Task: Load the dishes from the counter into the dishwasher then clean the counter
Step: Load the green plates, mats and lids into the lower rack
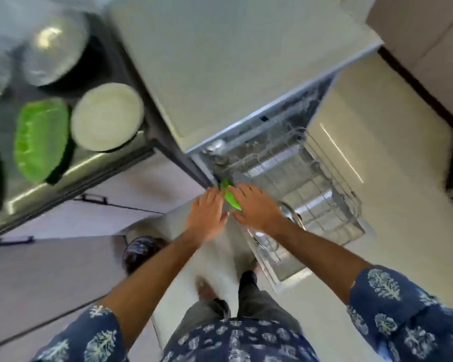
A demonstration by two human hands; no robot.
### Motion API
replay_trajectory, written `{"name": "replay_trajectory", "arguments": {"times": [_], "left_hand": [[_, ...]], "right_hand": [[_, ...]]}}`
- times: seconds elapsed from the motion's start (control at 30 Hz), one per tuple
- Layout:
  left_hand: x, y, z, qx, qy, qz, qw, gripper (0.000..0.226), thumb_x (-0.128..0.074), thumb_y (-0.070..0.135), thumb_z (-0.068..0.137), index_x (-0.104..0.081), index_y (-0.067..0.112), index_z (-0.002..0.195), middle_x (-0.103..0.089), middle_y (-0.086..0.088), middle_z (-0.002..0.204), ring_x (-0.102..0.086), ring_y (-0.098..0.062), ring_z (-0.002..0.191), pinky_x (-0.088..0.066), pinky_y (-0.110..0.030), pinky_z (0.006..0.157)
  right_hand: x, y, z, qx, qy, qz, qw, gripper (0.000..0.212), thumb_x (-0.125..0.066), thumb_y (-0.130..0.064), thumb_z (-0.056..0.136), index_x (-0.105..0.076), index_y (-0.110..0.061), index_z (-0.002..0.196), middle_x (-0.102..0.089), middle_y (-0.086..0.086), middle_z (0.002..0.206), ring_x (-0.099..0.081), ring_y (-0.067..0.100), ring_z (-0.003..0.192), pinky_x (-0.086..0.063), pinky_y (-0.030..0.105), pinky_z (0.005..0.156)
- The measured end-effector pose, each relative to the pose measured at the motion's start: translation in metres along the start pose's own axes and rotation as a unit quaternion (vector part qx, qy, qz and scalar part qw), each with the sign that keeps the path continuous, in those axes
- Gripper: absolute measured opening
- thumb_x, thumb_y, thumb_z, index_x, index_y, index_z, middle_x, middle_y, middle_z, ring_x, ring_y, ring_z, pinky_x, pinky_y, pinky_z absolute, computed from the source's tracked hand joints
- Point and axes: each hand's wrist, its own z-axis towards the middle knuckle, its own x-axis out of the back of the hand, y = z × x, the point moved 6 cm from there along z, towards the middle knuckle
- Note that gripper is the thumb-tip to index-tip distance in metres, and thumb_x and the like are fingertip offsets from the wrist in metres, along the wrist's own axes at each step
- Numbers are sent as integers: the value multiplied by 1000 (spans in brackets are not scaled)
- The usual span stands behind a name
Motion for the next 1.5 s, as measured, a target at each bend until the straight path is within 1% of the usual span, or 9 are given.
{"name": "replay_trajectory", "arguments": {"times": [0.1,0.5,0.7,0.9,1.07,1.17,1.27,1.4,1.5], "left_hand": [[24,-50,-59,65,39,-16,997,69,-43,41,101,-13,14,157,-12,-10,165,-13,-29,151,-20,-49,120],[46,-251,-297,253,206,-95,940,58,-37,41,104,-21,19,155,-12,-5,165,-9,-25,153,-13,-49,122],[13,-345,-440,365,233,-108,895,53,-43,41,100,-33,21,149,-20,-4,163,-14,-23,152,-18,-50,120],[-31,-410,-551,476,256,-163,826,50,-46,39,100,-38,20,145,-26,-6,160,-24,-27,147,-26,-49,116],[-66,-446,-609,568,250,-234,749,52,-51,33,97,-39,19,145,-29,-9,158,-29,-31,144,-32,-53,113],[-81,-461,-628,616,229,-270,703,54,-53,34,96,-39,17,145,-34,-10,153,-34,-33,140,-35,-54,111],[-93,-474,-636,633,219,-304,677,55,-52,35,96,-39,16,146,-34,-9,154,-35,-33,140,-36,-55,110],[-101,-479,-635,641,226,-321,659,52,-52,35,97,-39,16,144,-36,-7,151,-42,-30,135,-39,-53,107],[-104,-477,-632,645,242,-313,654,51,-52,37,98,-40,16,143,-36,-4,149,-43,-27,133,-39,-52,106]], "right_hand": [[14,-68,10,71,2,-36,997,78,-50,-53,94,-20,-20,157,-22,10,162,-29,30,145,-31,45,115],[32,-360,36,288,39,-123,949,72,-52,-48,95,-26,-18,154,-31,10,158,-36,29,141,-35,43,111],[-5,-514,28,376,24,-112,919,67,-56,-39,90,-35,-12,148,-43,10,146,-46,33,131,-41,45,107],[-60,-620,21,425,-56,-55,902,63,-61,-33,93,-37,-12,147,-47,13,140,-48,34,127,-43,49,103],[-104,-681,34,362,-185,21,914,56,-59,-27,97,-38,-14,147,-44,11,144,-47,25,130,-40,37,105],[-123,-706,48,262,-252,113,925,58,-63,-29,94,-39,-13,144,-53,8,133,-56,22,114,-47,34,92],[-143,-720,66,133,-308,256,907,66,-69,-30,83,-43,-7,139,-62,15,123,-61,24,98,-54,42,92],[-166,-730,69,32,-371,348,860,16,-55,-11,98,-57,-4,113,-64,15,109,-63,24,89,-54,35,82],[-173,-735,63,17,-392,362,846,11,-53,-7,99,-56,-8,110,-64,5,95,-65,22,84,-53,37,87]]}}
